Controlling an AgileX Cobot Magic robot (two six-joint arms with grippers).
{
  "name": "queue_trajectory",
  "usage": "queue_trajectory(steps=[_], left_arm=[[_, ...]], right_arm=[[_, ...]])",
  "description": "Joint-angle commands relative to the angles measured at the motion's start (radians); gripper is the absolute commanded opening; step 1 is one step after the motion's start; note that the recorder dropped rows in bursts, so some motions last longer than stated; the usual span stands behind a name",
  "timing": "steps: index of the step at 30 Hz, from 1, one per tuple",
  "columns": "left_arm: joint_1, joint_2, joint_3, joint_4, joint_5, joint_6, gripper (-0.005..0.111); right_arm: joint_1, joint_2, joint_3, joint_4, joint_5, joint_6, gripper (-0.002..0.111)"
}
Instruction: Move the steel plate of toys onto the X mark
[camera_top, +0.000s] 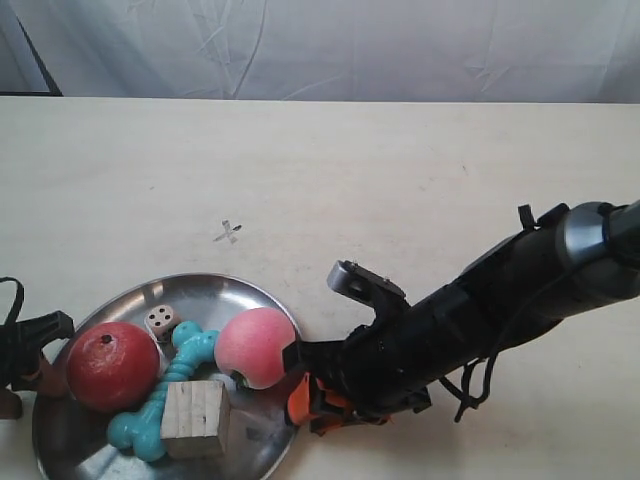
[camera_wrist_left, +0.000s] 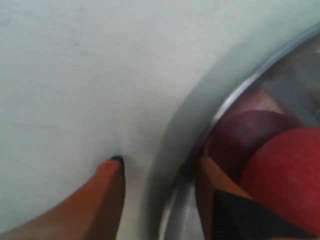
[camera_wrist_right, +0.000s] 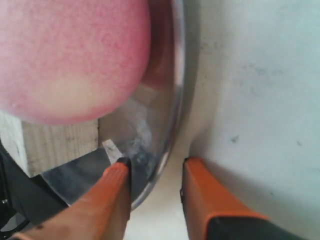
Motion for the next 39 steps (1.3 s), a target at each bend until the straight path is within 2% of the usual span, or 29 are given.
queue_trajectory(steps=[1,8,10,14,19,21,23,33,39], left_arm=[[0.003,0.053,0.005,-0.118,-0.028,0.115,0.044],[0.003,0.096,0.005,-0.194,-0.031,0.194,0.042],[0.003,0.096,0.005,-0.193,-0.031,0.194,0.035],[0.003,0.096,0.005,-0.196,-0.031,0.198,0.017],[0.003,0.096,0.005,-0.198,-0.027,0.201,0.001],[0.003,0.096,0.005,-0.198,-0.023,0.201,0.000],[0.003,0.096,0.003,-0.196,-0.012,0.201,0.000],[0.003,0.096,-0.106,-0.194,0.090,0.228,0.000],[0.003,0.096,-0.230,-0.206,0.090,0.228,0.000]], right_arm=[[0.007,0.018,0.000,0.031,-0.066,-0.012,0.035],[0.007,0.018,-0.004,0.041,-0.074,-0.012,0.035],[0.007,0.018,-0.004,0.043,-0.074,-0.012,0.031],[0.007,0.023,-0.015,0.032,-0.075,-0.012,0.015],[0.007,0.052,-0.067,0.029,-0.008,-0.012,0.013],[0.007,0.060,-0.083,0.029,0.015,-0.012,0.009],[0.007,0.061,-0.085,0.029,0.025,-0.012,-0.001],[0.007,0.034,-0.135,0.010,0.065,0.021,-0.001],[-0.037,0.032,-0.244,-0.181,0.049,0.206,-0.001]])
